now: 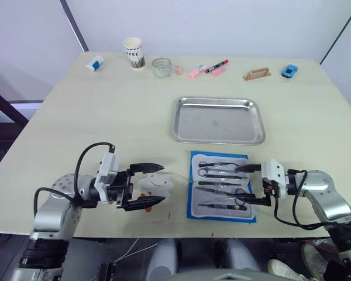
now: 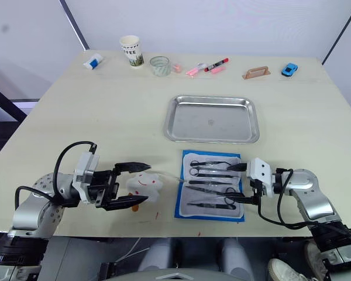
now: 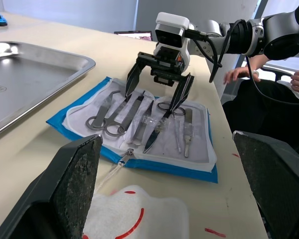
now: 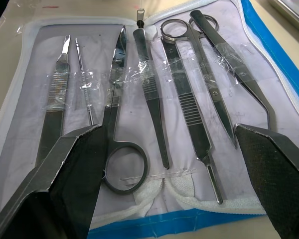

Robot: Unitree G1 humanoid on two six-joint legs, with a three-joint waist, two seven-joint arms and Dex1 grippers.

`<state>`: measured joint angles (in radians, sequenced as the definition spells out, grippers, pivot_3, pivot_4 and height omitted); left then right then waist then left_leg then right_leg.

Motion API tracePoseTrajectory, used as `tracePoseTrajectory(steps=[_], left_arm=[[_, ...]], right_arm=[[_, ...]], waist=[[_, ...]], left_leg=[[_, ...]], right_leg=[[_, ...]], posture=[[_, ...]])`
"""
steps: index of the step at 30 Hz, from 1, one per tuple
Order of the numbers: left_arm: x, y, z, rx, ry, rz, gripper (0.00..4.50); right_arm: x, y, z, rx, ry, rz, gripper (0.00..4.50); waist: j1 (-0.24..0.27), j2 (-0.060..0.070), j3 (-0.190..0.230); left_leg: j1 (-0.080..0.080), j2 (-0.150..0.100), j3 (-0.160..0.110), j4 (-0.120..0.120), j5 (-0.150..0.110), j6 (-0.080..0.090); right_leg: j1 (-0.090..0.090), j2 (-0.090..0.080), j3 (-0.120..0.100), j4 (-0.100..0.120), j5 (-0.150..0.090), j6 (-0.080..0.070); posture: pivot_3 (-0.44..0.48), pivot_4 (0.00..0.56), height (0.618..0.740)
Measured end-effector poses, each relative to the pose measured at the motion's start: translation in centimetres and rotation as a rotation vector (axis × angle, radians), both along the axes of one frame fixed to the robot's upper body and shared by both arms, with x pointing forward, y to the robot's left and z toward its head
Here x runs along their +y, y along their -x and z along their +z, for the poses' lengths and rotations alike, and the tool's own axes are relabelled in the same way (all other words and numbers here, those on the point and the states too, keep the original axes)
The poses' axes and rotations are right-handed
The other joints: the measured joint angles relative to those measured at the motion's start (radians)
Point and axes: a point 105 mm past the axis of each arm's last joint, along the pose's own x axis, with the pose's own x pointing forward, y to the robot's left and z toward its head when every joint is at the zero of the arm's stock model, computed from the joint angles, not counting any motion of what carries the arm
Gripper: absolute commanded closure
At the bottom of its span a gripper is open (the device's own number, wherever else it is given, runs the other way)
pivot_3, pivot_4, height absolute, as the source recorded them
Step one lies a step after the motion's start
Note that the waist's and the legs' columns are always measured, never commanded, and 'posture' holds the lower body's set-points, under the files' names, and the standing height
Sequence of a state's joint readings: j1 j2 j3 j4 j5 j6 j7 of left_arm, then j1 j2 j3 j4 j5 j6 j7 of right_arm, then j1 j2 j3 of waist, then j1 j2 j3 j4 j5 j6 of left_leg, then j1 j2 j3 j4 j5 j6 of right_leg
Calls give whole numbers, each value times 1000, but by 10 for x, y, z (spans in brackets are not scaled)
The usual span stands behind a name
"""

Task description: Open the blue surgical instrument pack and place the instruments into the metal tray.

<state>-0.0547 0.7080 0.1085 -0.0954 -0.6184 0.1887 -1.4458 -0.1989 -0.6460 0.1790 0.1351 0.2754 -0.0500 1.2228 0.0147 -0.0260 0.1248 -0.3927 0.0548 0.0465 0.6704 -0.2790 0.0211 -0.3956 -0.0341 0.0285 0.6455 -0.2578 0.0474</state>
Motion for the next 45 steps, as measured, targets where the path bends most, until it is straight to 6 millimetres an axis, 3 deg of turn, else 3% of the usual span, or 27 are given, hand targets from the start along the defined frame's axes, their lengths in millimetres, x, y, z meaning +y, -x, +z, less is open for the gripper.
tracePoseTrajectory(steps=[11, 16, 21, 28, 31, 33, 40, 42, 43, 45], left_arm=[[3, 0, -3, 11, -22, 1, 0], [7, -13, -5, 0, -103, 57, 0], [-8, -21, -3, -5, -196, 70, 0], [-30, -39, 17, 11, -255, 111, 0], [-44, -41, 12, 34, -237, 99, 808], [-54, -45, 10, 29, -244, 88, 1715], [-82, -63, -1, -51, -321, 67, 1715], [-85, -65, -6, -48, -337, 62, 2260], [-87, -66, -8, -51, -344, 64, 2325], [-91, -70, -14, -49, -355, 71, 3283]], right_arm=[[-2, 0, -2, 11, -16, 3, 72], [-2, -1, -2, 11, -15, 1, 72], [-2, -1, -2, 11, -17, 2, 72], [-1, -1, -2, 11, -21, 0, 72], [-1, 0, -3, 13, -21, -2, 0], [-1, 0, -3, 15, -20, -4, 0], [0, -1, -2, 15, -20, -12, 0], [1, -1, -2, 13, -21, -14, 0], [1, -1, -1, 12, -21, -14, 0], [1, -1, -1, 11, -22, -16, 0]], waist=[[0, 0, 0], [1, -1, 0], [0, 0, 0], [-1, 0, 0], [0, 0, -1], [1, 0, -1], [0, 0, -1], [-1, 0, -1], [-1, 0, -1], [-1, 0, -1]], left_leg=[[0, 0, 0, 0, 0, 0], [0, 0, 0, 0, 0, 0], [0, 0, 0, 0, 0, 0], [0, 0, 0, 0, 0, 0], [0, 0, -1, 0, 0, 0], [0, -1, -1, 0, 0, 0], [0, -1, -1, 0, 0, 0], [0, -1, -1, 0, 0, 0], [0, -1, -1, 0, 0, 0], [0, -1, -1, 0, 0, 0]], right_leg=[[0, 0, 0, 0, 0, 0], [0, 0, 0, 0, 0, 0], [0, 0, 0, 0, 0, 0], [0, 0, 0, 0, 0, 0], [0, 0, 0, 0, 0, 0], [1, 1, 0, 0, 0, 0], [1, 1, 1, 0, 0, 0], [0, 1, 1, 0, 0, 0], [0, 1, 1, 0, 0, 0], [0, 1, 1, 0, 0, 0]], posture=[[0, 150, 740], [0, 150, 740], [0, 150, 740], [0, 150, 740], [0, 150, 740], [0, 150, 740], [0, 150, 740], [0, 150, 740], [0, 150, 740], [0, 150, 740]])
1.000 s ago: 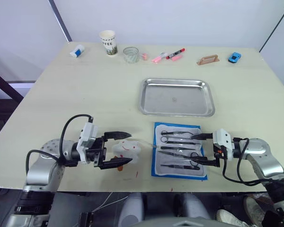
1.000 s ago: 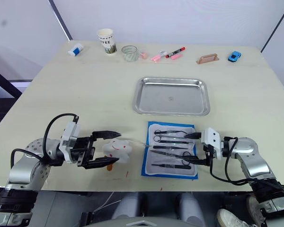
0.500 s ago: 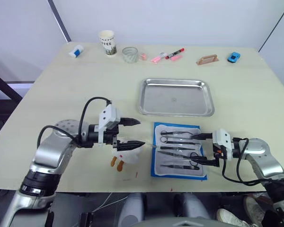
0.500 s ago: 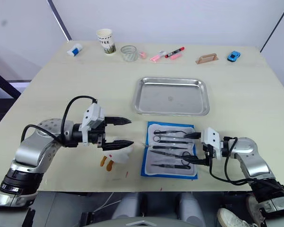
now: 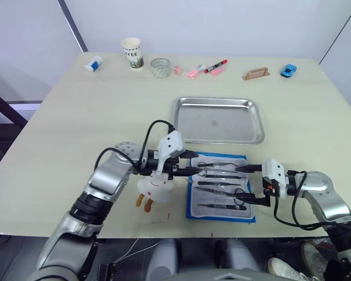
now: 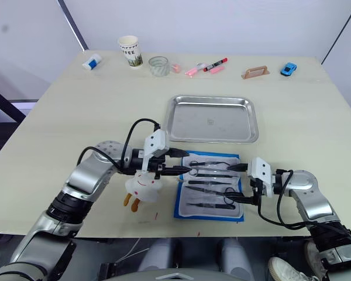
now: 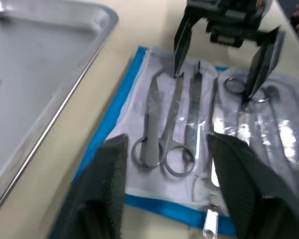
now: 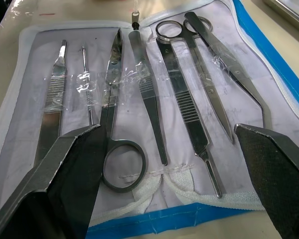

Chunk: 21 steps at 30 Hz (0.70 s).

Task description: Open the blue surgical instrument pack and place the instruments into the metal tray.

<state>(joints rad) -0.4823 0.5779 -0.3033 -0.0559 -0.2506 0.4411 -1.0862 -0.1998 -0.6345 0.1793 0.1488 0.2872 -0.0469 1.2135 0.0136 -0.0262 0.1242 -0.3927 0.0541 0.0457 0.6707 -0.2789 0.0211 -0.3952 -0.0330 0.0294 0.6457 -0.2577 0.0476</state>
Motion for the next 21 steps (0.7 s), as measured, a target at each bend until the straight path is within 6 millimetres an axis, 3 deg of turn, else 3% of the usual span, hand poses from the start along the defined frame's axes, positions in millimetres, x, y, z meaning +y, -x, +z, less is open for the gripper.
tracePoseTrajectory(steps=[16, 21], left_arm=[[-13, -7, -15, -44, -68, -31, 3283], [-17, -15, -11, -73, -84, -18, 3283]], right_arm=[[1, 1, 0, -3, -1, -7, 0], [1, 1, 0, -3, -1, -8, 0]], waist=[[0, 0, 0], [0, 0, 0]], left_leg=[[0, 0, 0, 0, 0, 0], [0, 0, 0, 0, 0, 0]], right_leg=[[0, 0, 0, 0, 0, 0], [0, 0, 0, 0, 0, 0]], posture=[[0, 150, 740], [0, 150, 740]])
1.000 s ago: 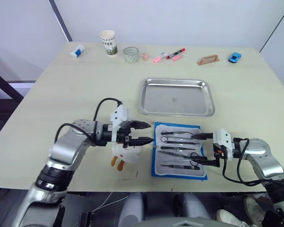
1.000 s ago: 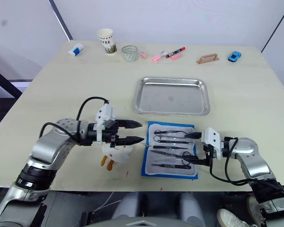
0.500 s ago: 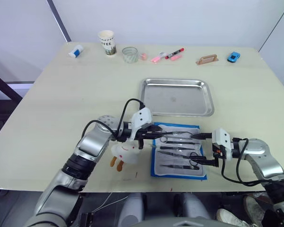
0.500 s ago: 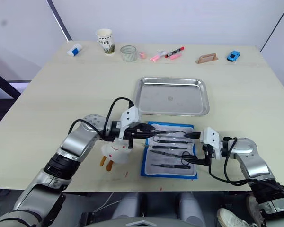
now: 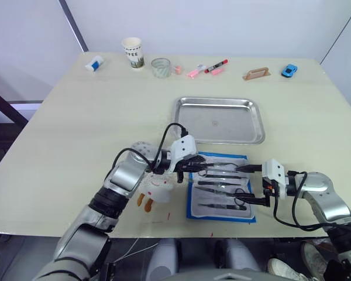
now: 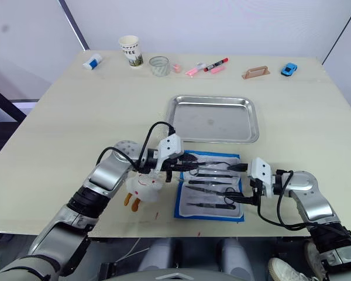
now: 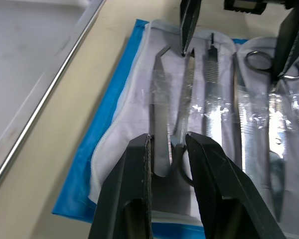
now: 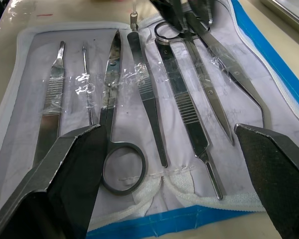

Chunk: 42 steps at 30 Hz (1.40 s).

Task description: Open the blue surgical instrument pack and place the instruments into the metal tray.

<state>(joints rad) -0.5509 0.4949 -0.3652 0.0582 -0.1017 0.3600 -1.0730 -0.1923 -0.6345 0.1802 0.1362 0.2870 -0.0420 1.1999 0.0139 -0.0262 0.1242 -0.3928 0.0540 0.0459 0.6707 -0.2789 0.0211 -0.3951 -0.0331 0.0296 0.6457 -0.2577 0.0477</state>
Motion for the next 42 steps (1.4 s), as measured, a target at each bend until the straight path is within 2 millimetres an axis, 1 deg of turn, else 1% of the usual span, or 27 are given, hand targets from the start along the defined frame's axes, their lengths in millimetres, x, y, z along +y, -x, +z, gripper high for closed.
tracePoseTrajectory(steps=[6, 12, 18, 25, 26, 27, 28, 42], left_arm=[[-4, -3, -2, -7, -35, -11, 3283], [-9, -1, -6, 0, -51, -35, 3283], [-10, -3, -8, -19, -101, -45, 3283], [-10, -4, -8, -13, -108, -47, 3283], [-10, -4, -8, -12, -109, -47, 3801], [-10, -4, -9, -5, -112, -54, 3953], [-10, -3, -9, 0, -114, -60, 4473], [-10, -6, -7, 19, -131, -89, 4473]], right_arm=[[0, 0, 0, 1, 0, -1, 0], [0, 0, 0, 5, -2, -3, 0], [1, 0, 0, 9, -2, -6, 0], [1, 0, 0, 9, -3, -8, 0], [1, 0, 0, 9, -3, -8, 0], [1, 0, 0, 9, -3, -8, 0], [1, 0, -1, 9, -3, -8, 0], [2, 0, -1, 9, -5, -7, 0]], waist=[[0, 0, 0], [0, 0, 0], [0, 0, 0], [0, 0, 0], [0, 0, 0], [0, 0, 0], [0, 0, 0], [0, 1, -1]], left_leg=[[0, 0, 0, 0, 0, 0], [0, 0, 0, 0, 0, 0], [0, 0, 0, 0, 0, 0], [0, 0, 0, 0, 0, 0], [0, 0, 0, 0, 0, 0], [0, 0, 0, 0, 0, 0], [0, 0, 0, 0, 0, 0], [0, 0, 0, 0, 0, 0]], right_leg=[[0, 0, 0, 0, 0, 0], [0, 0, 0, 0, 0, 0], [0, 0, 0, 0, 0, 0], [0, 0, 0, 0, 0, 0], [0, 0, 0, 0, 0, 0], [0, 0, 0, 0, 0, 0], [0, 0, 0, 0, 0, 0], [0, 0, 0, 0, 0, 0]], posture=[[0, 150, 740], [0, 150, 740], [0, 150, 740], [0, 150, 740], [0, 150, 740], [0, 150, 740], [0, 150, 740], [0, 150, 740]])
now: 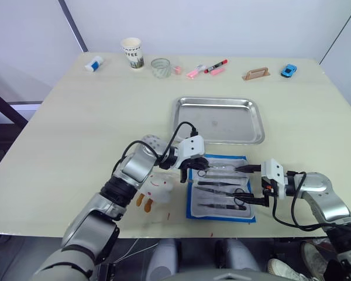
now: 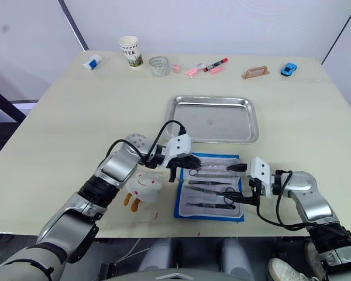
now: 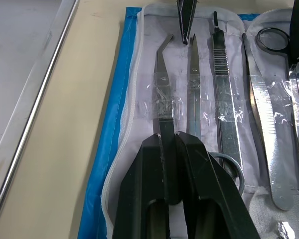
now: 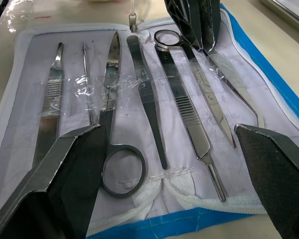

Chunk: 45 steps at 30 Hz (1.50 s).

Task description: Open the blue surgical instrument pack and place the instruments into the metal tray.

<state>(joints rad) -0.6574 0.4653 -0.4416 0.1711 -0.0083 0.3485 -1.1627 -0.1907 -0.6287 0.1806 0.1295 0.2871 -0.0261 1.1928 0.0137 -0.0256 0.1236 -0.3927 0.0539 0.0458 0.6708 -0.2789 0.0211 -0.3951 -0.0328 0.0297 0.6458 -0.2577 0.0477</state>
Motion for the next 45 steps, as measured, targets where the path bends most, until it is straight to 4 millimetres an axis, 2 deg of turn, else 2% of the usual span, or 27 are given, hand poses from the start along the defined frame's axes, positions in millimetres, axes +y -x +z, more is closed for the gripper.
tracePoseTrajectory(steps=[11, 16, 28, 45], left_arm=[[4, -1, 2, 23, -23, 1, 4473], [14, -2, 14, 37, -71, 4, 4473], [25, 3, 23, 39, -113, 22, 4473], [83, 14, 28, 45, -91, 118, 4473]], right_arm=[[2, 0, -1, 6, -3, 6, 0], [2, 0, -1, 7, -2, 8, 0], [3, 0, -1, 9, 0, 12, 0], [3, -1, -2, 17, 4, 27, 0]], waist=[[-2, 0, 0], [-2, 0, 0], [-2, 0, 0], [0, 0, 0]], left_leg=[[0, 0, 0, 0, 0, 0], [0, 0, 0, 0, 0, 0], [0, 0, 0, 0, 0, 0], [0, 0, 0, 0, 0, 0]], right_leg=[[0, 1, 0, 0, 0, 0], [0, 1, 1, 0, 0, 0], [0, 1, 1, 0, 0, 0], [0, 0, 1, 0, 0, 0]], posture=[[0, 150, 740], [0, 150, 740], [0, 150, 740], [0, 150, 740]])
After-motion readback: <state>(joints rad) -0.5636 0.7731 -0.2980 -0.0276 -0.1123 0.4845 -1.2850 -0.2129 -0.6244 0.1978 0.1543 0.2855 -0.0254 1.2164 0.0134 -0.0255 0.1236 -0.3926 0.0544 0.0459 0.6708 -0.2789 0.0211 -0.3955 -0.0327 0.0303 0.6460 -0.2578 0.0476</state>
